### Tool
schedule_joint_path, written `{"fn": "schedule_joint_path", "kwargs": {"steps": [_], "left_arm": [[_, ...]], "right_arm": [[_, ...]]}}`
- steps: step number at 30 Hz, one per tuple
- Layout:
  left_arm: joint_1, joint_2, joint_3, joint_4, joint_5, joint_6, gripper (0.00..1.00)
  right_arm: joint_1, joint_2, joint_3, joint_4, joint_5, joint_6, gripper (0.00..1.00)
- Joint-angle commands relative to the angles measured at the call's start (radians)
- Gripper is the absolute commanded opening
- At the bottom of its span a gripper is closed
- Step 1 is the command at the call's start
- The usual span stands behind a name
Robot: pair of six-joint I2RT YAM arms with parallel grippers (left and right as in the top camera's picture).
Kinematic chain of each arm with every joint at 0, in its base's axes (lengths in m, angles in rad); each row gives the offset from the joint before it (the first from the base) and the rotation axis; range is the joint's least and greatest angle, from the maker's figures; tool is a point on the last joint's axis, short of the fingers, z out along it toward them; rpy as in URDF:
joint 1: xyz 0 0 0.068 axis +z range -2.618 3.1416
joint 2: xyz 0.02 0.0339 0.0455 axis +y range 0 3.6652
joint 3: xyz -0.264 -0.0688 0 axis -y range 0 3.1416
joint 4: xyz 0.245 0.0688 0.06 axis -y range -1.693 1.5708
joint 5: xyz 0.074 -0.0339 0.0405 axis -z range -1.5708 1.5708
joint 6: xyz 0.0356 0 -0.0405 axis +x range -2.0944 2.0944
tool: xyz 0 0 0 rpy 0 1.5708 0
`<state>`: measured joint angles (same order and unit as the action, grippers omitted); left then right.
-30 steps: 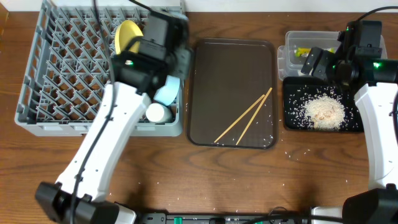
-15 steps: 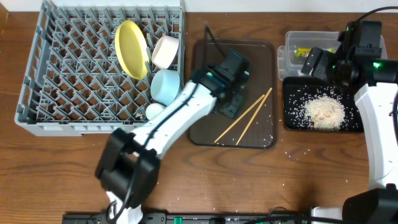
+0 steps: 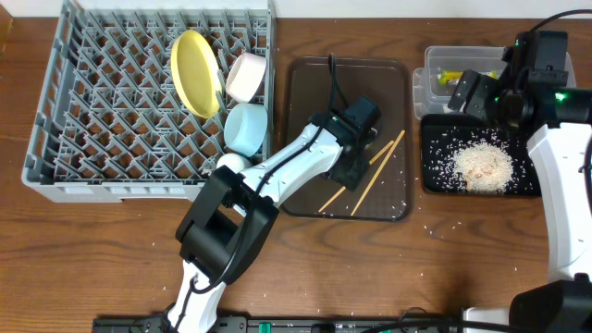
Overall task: Sort waste into correct bins and load items into the dishwasher
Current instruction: 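Move the left gripper to the chopsticks on the brown tray and grasp one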
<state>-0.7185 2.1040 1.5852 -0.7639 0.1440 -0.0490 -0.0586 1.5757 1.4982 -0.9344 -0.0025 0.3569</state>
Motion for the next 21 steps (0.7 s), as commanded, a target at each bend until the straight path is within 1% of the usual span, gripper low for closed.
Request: {"fn": "schedule_joint_path", "kwargs": {"steps": [1, 9, 15, 21], "left_arm": [[-0.018, 0.002, -0.013, 0.015, 0.003, -0.006, 0.64], [-0.061, 0.034, -0.026, 0.039, 0.002, -0.006, 0.64], [-0.066, 0.082, -0.026, 0.052, 0.002, -0.011, 0.56], [-0.066, 0.082, -0.026, 0.074, 0.001, -0.013, 0.55]], "right_arm": [[0.011, 0.001, 0.005, -0.001, 0.010, 0.013, 0.99], [0.011, 0.001, 0.005, -0.001, 0.010, 0.013, 0.99], [0.011, 0.001, 0.005, -0.001, 0.010, 0.013, 0.99], [0.011, 0.001, 0.005, -0.001, 0.010, 0.013, 0.99]]}}
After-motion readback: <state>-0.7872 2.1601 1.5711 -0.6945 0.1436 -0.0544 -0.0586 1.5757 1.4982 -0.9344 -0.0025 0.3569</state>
